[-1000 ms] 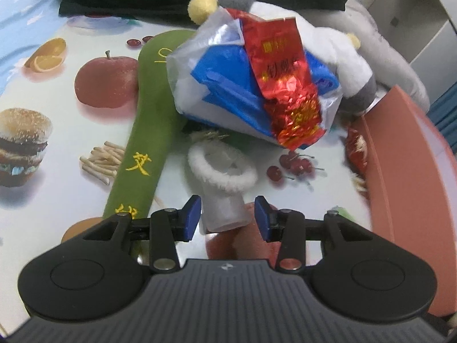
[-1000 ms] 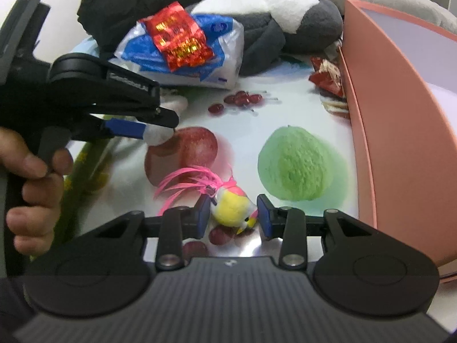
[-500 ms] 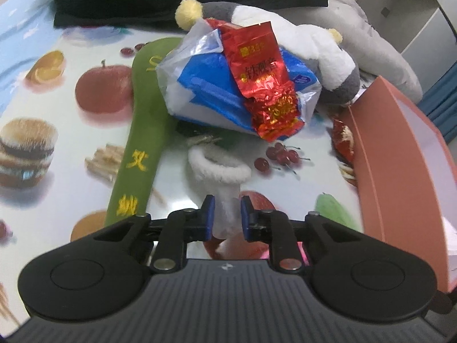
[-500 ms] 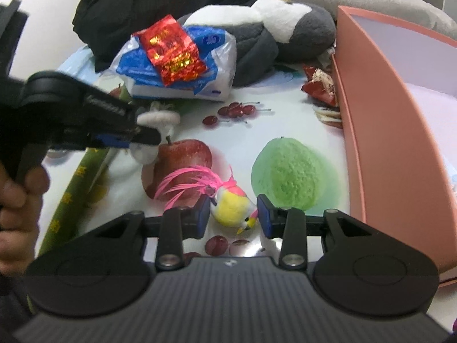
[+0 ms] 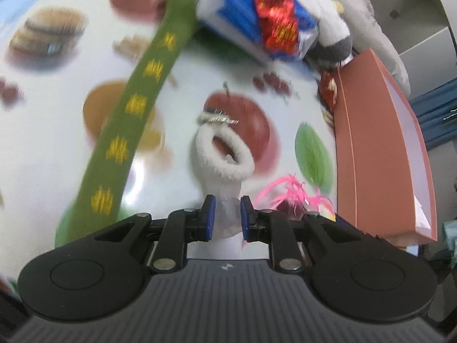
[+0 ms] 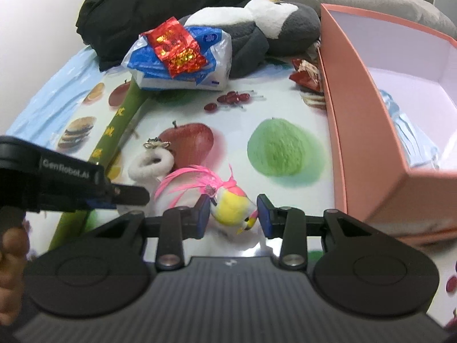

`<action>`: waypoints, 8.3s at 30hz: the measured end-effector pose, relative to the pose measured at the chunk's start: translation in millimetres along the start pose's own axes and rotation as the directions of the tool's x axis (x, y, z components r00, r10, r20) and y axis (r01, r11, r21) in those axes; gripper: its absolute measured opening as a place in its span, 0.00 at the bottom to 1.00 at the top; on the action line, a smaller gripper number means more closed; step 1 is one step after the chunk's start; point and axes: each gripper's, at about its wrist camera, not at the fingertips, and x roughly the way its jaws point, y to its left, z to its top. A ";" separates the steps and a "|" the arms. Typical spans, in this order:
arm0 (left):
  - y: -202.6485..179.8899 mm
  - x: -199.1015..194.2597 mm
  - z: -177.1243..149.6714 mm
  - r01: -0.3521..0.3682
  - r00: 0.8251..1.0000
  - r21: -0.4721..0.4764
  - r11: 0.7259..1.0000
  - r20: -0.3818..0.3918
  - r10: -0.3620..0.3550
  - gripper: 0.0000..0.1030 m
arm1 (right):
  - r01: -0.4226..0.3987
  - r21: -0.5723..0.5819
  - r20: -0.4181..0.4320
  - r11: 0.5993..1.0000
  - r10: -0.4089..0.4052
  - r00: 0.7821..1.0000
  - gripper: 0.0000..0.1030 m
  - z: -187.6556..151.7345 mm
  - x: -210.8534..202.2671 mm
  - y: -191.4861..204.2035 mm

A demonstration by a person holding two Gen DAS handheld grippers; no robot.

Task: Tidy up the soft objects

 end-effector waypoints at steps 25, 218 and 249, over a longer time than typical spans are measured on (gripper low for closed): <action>28.8 -20.2 -43.1 0.070 0.997 -0.112 0.991 -0.030 -0.073 0.21 | -0.275 0.157 -0.078 0.948 0.290 0.954 0.38 0.5 40.5 20.7; -203.6 -129.4 -35.3 -0.018 0.937 0.597 0.802 0.291 -0.195 0.38 | 0.042 0.116 0.414 0.992 -0.087 0.906 0.34 17.0 -199.7 -91.3; -72.7 -105.6 -89.1 -0.103 0.967 0.399 0.911 0.255 -0.002 0.38 | 0.000 0.042 0.252 0.999 -0.011 0.968 0.34 -61.3 -151.6 -26.5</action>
